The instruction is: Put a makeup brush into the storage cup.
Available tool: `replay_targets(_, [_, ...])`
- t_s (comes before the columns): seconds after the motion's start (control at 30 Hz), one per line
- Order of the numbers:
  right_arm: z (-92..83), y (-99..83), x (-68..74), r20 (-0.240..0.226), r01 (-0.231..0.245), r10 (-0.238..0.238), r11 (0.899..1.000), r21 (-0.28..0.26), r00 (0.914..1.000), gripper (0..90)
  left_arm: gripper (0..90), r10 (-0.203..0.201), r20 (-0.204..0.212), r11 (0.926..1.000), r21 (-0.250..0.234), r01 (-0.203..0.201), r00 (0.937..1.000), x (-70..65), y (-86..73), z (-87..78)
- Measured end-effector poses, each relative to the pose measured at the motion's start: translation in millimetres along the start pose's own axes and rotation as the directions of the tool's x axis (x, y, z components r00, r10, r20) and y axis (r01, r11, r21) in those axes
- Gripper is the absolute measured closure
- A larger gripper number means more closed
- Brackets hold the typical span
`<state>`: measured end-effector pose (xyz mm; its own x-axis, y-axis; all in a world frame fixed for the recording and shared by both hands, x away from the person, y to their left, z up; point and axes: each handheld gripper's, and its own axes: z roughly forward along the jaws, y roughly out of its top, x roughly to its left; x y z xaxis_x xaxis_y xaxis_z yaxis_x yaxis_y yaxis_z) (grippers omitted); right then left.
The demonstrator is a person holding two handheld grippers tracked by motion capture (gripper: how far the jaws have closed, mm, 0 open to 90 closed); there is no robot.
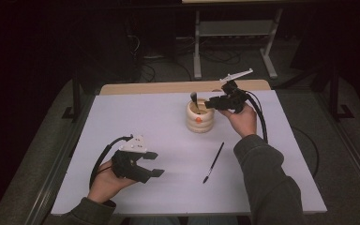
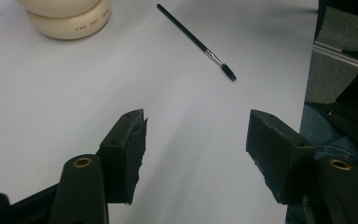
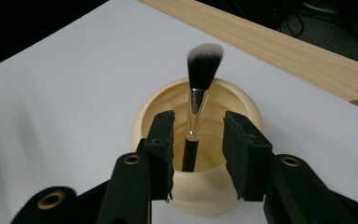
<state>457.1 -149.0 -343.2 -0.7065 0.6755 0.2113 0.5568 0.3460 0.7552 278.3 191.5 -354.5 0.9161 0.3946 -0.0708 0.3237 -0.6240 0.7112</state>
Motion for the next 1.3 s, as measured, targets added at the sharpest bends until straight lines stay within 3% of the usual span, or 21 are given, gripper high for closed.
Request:
replay_targets(0.27, [-9.4, -4.3, 0.5, -0.013, -0.001, 0.001, 1.0, -0.016, 0.9999, 54.9, 37.0, -0.011, 0.003, 0.9999, -0.004, 0.011, 0.9999, 1.5, -2.2, 0.1])
replay_targets(0.4, [-12.8, -6.2, 4.3, -0.003, 0.003, -0.003, 1.0, 0.007, 1.0, 51.2, 36.9, 0.0, -0.001, 1.0, 0.001, 0.0, 1.0, 3.0, -2.4, -1.8])
replay_targets(0.67, [-29.1, -13.1, 4.3, -0.003, 0.041, -0.041, 0.999, -0.015, 0.9992, 48.0, 36.5, -0.009, -0.002, 0.9999, -0.007, 0.009, 1.0, 2.5, -2.1, -0.8])
replay_targets(0.73, [-32.2, -14.6, 4.1, -0.015, 0.024, -0.024, 1.0, -0.014, 0.9996, 46.3, 36.4, -0.015, -0.002, 0.9999, -0.009, 0.015, 0.9999, 2.2, -2.0, -1.0])
replay_targets(1.13, [-38.5, -27.0, 3.1, -0.014, 0.018, -0.018, 1.0, 0.01, 0.9997, 40.1, 36.3, -0.007, -0.008, 1.0, -0.007, 0.007, 0.9999, 1.0, -1.6, -1.2])
replay_targets(1.3, [-42.9, -30.8, 4.9, -0.024, 0.04, -0.04, 0.999, 0.003, 0.9989, 38.6, 36.0, -0.009, -0.01, 1.0, -0.003, 0.009, 0.9999, 2.2, -2.5, -1.0])
